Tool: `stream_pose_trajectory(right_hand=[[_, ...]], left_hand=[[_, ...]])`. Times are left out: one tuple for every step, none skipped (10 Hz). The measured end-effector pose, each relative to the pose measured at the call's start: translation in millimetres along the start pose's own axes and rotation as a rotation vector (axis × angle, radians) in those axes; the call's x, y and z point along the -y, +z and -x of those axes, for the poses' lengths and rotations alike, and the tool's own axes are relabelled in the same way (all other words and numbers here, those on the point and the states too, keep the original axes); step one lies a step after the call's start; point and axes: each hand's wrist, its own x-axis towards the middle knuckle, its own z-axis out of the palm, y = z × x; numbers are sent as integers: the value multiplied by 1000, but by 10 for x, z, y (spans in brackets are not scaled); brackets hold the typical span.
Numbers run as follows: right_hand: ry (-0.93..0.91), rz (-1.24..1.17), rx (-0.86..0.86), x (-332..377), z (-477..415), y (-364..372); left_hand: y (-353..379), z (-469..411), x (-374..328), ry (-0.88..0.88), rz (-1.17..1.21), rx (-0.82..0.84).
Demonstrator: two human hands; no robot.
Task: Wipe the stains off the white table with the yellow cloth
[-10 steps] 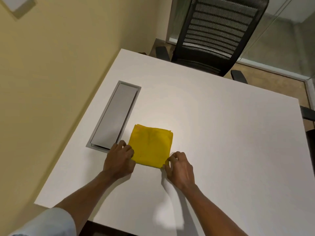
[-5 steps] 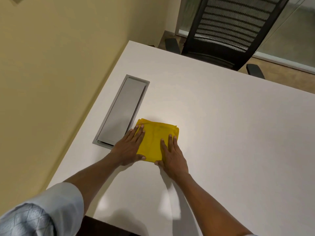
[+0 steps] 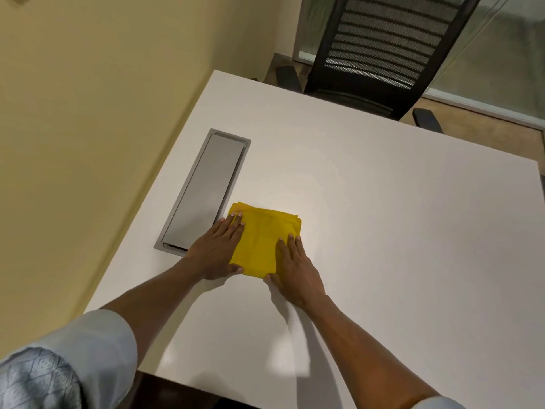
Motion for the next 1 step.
stream_pose_trajectory(right_hand=[[9,-17,-54,-89,183,-91]], left_hand=[[-72,20,-137,10,-23,-62]])
